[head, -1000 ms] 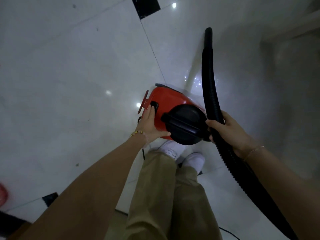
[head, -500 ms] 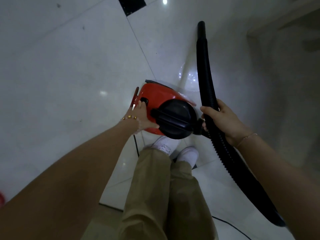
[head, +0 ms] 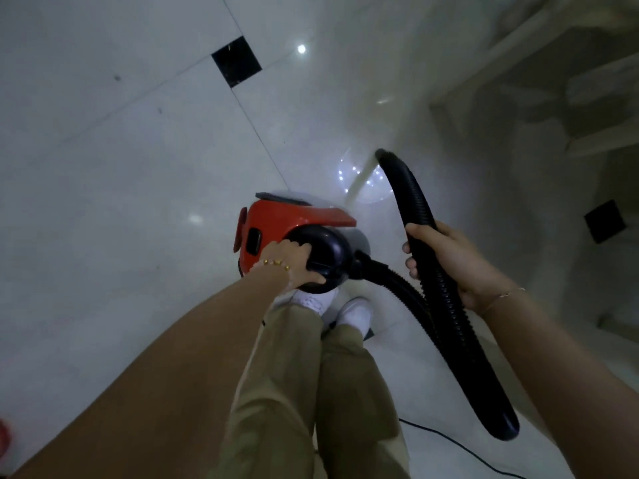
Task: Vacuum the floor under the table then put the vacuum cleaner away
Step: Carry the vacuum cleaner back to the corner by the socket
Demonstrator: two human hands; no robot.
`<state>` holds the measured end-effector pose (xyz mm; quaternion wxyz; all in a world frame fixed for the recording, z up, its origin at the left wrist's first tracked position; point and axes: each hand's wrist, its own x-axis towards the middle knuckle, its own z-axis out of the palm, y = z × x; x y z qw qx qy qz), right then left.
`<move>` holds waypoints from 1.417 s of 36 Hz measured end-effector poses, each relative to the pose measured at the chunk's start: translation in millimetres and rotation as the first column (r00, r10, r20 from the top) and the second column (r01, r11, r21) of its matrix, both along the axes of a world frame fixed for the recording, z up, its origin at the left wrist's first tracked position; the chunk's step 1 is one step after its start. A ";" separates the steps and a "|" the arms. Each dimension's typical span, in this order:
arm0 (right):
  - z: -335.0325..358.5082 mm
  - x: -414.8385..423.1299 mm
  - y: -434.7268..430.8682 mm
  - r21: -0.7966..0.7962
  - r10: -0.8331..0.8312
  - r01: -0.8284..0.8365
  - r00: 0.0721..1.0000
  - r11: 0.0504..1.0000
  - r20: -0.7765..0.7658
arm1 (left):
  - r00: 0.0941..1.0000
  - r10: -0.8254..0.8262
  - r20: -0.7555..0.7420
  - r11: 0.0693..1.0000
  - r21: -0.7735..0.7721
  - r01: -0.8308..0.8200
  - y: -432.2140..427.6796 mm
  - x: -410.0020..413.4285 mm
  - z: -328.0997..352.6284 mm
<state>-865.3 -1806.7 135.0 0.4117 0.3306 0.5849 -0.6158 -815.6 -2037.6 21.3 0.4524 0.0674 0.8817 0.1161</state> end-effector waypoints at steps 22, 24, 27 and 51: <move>342.6 28.3 -31.4 0.233 0.717 -0.688 0.592 0.687 -0.368 | 0.516 0.817 -0.257 0.567 0.202 -0.798 -21.4 159.9 424.6; 364.6 33.7 -37.5 0.247 0.732 -0.704 0.551 0.666 -0.401 | 0.453 0.843 -0.292 0.521 0.228 -0.822 -25.4 176.9 443.0; 392.7 43.6 -48.8 0.308 0.767 -0.726 0.459 0.615 -0.449 | 0.340 0.882 -0.326 0.433 0.279 -0.857 -31.8 196.3 464.3; 476.7 46.0 -319.3 0.960 0.781 -0.277 -0.590 0.042 -0.205 | -0.384 0.848 -0.366 -0.201 0.448 -0.871 -181.5 279.3 503.0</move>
